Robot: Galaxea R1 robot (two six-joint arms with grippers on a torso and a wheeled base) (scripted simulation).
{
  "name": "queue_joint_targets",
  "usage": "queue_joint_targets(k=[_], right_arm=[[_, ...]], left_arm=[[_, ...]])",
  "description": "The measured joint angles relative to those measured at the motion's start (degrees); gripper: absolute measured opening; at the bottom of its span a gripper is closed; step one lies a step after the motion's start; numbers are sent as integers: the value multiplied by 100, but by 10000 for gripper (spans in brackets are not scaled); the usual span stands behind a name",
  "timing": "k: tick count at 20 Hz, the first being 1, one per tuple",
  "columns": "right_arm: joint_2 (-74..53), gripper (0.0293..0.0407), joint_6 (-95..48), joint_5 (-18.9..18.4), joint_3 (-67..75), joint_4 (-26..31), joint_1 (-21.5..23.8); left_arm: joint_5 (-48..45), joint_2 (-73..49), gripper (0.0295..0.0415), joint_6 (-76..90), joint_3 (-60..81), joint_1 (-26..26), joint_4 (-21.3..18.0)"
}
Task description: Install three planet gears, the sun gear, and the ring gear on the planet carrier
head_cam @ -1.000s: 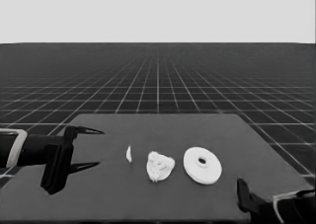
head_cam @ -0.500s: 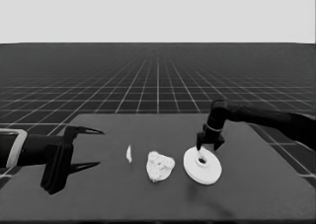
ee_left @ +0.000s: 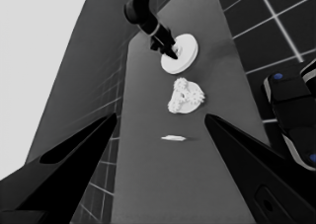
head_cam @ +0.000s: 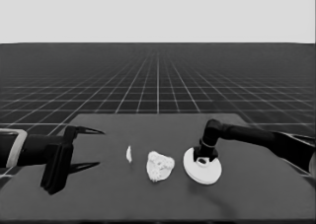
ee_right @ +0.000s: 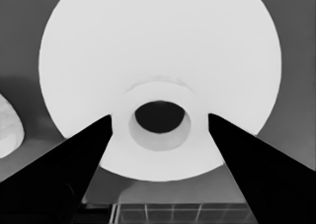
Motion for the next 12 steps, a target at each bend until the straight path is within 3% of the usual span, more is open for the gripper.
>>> queue_joint_targets(k=[1, 10, 12], right_arm=[[1, 349, -1, 2, -2, -2, -2], [2, 348, -2, 3, -5, -3, -1], [-219, 348, 224, -433, 537, 596, 705]], left_arm=[[0, 0, 385, 0, 0, 0, 0], [0, 0, 385, 0, 0, 0, 0], [0, 0, 385, 0, 0, 0, 0]])
